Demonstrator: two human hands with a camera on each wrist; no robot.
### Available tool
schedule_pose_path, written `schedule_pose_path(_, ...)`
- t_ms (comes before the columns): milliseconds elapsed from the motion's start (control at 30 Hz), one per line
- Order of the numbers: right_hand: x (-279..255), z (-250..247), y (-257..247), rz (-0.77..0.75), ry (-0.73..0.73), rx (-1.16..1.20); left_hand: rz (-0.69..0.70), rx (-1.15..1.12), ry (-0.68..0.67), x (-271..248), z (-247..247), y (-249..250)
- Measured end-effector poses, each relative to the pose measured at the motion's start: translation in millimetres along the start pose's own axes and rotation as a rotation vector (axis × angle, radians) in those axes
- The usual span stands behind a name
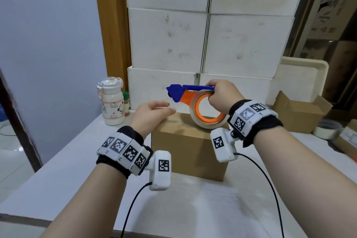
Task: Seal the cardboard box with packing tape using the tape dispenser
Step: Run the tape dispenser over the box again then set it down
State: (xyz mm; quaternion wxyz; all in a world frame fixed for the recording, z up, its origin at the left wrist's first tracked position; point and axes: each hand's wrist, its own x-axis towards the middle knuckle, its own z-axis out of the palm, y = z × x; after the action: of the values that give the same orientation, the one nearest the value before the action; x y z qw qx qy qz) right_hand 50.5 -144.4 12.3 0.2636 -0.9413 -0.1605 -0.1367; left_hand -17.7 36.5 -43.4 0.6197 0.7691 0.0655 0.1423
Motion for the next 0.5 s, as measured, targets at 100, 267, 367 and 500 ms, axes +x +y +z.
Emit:
schedule_pose_path(100, -0.1, 0.7, -0.9, 0.002, -0.007, -0.007, 0.056, -0.005, 0.063, 2.9, 1.3, -2.7)
schedule_pose_path(267, -1.2, -0.1, -2.5, -0.019, -0.017, -0.021, 0.085, -0.013, 0.141, 8.0, 3.6, -5.7)
schedule_pose_path(367, -2.2, -0.2, -2.7, -0.020, -0.019, -0.037, 0.107, 0.007, 0.183, 10.1, 4.7, -8.2)
schedule_pose_path(500, -2.9, -1.5, -2.6, -0.043, -0.047, -0.080, 0.124, 0.051, 0.234, 12.0, 3.5, -8.8)
